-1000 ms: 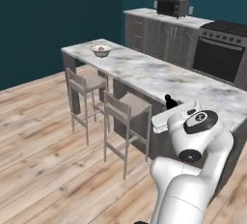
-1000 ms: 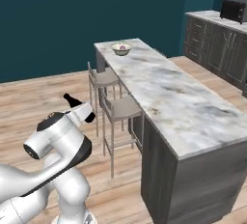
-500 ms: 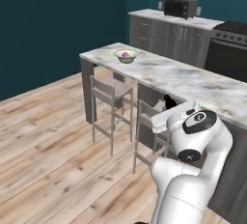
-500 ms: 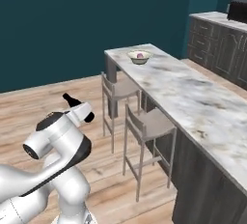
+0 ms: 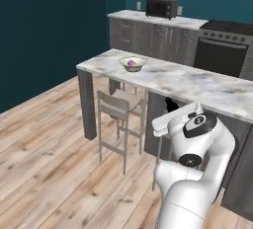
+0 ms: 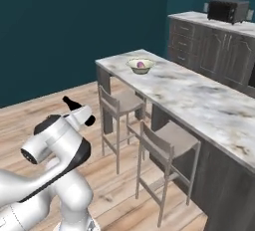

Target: Open the fridge, grab two sodas, and place both sodas inside the bowl with ice on the dining counter.

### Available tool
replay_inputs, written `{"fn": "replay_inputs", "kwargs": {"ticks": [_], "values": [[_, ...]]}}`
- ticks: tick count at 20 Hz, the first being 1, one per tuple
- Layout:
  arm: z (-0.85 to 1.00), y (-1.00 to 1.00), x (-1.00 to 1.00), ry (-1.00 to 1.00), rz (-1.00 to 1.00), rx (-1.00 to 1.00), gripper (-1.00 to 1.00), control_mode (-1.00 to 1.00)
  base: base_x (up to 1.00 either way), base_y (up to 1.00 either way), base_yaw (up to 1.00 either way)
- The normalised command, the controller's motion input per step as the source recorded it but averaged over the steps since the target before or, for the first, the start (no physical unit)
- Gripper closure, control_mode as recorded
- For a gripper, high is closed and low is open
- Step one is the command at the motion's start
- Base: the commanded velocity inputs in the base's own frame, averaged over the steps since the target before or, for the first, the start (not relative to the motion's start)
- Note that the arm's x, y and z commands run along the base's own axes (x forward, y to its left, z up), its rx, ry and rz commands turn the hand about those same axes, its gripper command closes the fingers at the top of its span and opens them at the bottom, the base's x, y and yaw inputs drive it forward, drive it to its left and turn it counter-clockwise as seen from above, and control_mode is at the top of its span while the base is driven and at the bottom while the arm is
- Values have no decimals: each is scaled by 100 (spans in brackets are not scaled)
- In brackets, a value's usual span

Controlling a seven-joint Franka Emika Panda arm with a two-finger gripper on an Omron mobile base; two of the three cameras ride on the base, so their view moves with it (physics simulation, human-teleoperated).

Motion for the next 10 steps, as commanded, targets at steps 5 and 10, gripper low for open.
{"fn": "replay_inputs", "kwargs": {"ticks": [5, 10], "values": [[0, 0, 0, 0, 0, 0, 100, 100, 35, 67, -48], [0, 0, 0, 0, 0, 0, 100, 100, 34, 70, -46]]}}
